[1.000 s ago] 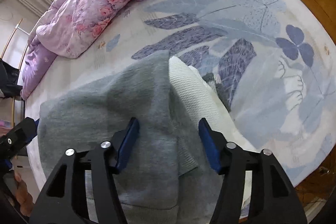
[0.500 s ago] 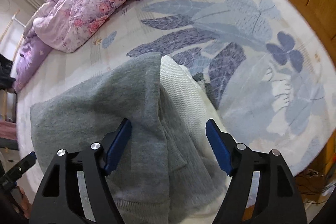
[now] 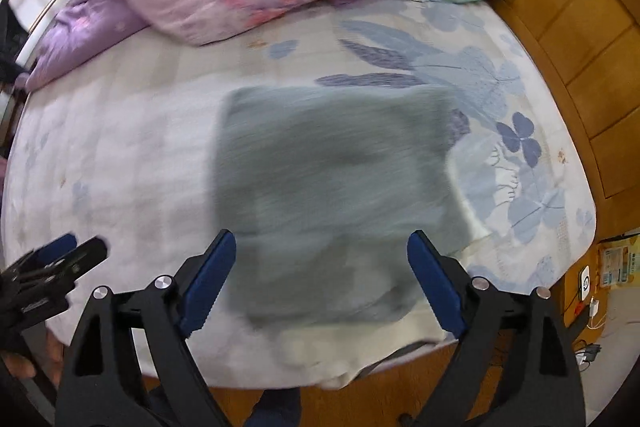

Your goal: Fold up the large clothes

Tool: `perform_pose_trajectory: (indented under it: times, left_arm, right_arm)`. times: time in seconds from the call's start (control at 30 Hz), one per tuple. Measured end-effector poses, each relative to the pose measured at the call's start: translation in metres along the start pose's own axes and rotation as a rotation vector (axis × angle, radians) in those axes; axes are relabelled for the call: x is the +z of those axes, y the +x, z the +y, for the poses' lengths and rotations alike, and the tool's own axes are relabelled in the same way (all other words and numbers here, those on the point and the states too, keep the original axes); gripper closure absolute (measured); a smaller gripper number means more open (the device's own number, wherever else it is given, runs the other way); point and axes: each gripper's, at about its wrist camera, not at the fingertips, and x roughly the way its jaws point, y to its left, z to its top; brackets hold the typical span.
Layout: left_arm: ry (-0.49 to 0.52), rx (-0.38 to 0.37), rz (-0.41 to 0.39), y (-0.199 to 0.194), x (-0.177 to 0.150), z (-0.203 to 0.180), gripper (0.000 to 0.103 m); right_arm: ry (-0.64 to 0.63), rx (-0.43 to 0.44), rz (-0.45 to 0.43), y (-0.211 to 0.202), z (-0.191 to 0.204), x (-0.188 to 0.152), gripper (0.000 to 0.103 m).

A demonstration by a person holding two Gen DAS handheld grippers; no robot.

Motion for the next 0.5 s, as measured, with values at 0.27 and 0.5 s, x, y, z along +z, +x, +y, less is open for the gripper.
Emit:
perform_pose_trajectory:
  times: [0.27, 0.5]
  left_arm:
    - [0.128, 0.018, -0.023, -0.062, -0.017, 0.057, 0.005]
    - [0.179, 0.022, -0.071, -0.133, -0.03, 0.096, 0.005]
  right_arm:
    - [0.01, -0.075, -0.033, -0.051, 0.105, -0.033, 0.01]
    - [0.029, -0.143, -0.089, -0.108, 0.167, -0.055, 0.01]
